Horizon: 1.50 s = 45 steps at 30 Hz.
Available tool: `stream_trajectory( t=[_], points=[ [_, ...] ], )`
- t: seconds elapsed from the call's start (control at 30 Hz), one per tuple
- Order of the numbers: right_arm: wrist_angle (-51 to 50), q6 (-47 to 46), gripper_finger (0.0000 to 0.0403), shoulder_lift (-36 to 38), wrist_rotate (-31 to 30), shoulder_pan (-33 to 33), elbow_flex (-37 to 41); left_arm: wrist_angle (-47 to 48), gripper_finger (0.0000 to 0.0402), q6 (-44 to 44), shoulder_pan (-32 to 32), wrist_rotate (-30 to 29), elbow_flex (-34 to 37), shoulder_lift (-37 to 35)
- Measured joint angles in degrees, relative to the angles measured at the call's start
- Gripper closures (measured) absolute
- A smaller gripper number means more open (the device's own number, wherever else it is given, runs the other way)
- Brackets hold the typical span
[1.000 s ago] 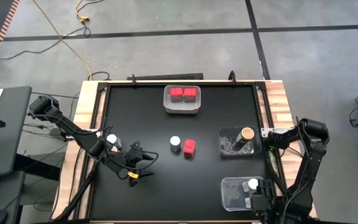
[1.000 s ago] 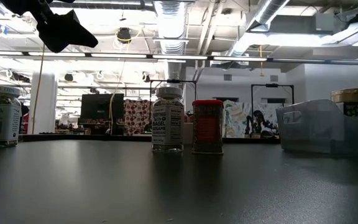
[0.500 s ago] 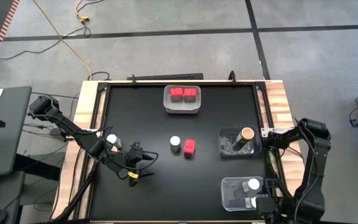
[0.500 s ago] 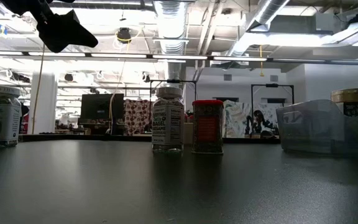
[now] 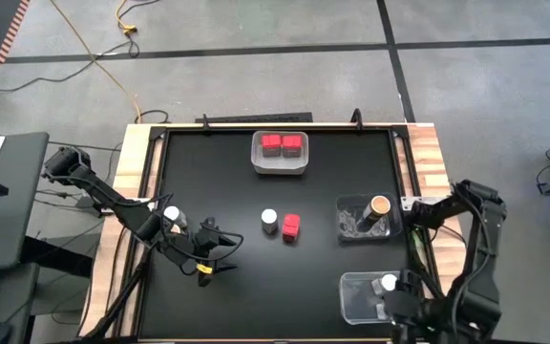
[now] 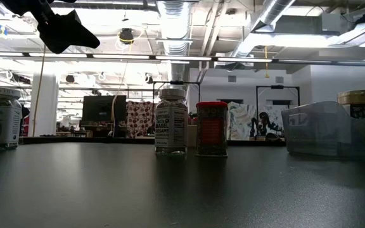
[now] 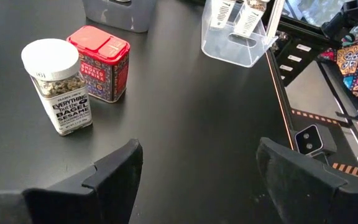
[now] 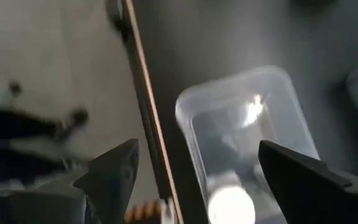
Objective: Sort spices by type
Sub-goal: Put the red seasoning can into the gray bin
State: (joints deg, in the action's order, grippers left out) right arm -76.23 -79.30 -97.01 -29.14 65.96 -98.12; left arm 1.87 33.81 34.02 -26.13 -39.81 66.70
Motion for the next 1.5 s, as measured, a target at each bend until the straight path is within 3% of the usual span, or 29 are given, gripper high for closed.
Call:
stream_trajectory(
  t=[0.3,0.57,0.83,1.03,1.27,1.5],
  points=[
    [0.0,11.9,0.0044,-0.2,-4.2,-10.1,-1.1,0.0,0.0099,0.6,0.0,-0.4,0.0,0.0],
    [-0.5,7.8,0.0049,-0.8,-3.8,-21.1,-1.1,1.6,0.0099,8.1,-0.2,-1.4,-0.2,0.0],
    [-3.4,17.3,0.0069,-0.8,-2.9,-27.6,-1.1,24.7,0.0105,14.5,-3.1,-0.2,-7.4,-2.0],
    [-2.8,25.4,0.0072,-0.7,-2.5,-32.4,0.9,31.9,0.0106,14.5,-6.3,-0.1,-12.0,-4.2],
    [6.6,35.7,0.0072,-0.8,3.9,-40.5,12.7,33.9,0.0106,13.6,-11.7,-0.1,-13.9,-5.8],
    [20.1,57.6,0.0072,-0.8,14.8,-47.7,21.8,33.9,0.0106,12.8,-16.4,0.0,-13.9,-5.7]
  ],
)
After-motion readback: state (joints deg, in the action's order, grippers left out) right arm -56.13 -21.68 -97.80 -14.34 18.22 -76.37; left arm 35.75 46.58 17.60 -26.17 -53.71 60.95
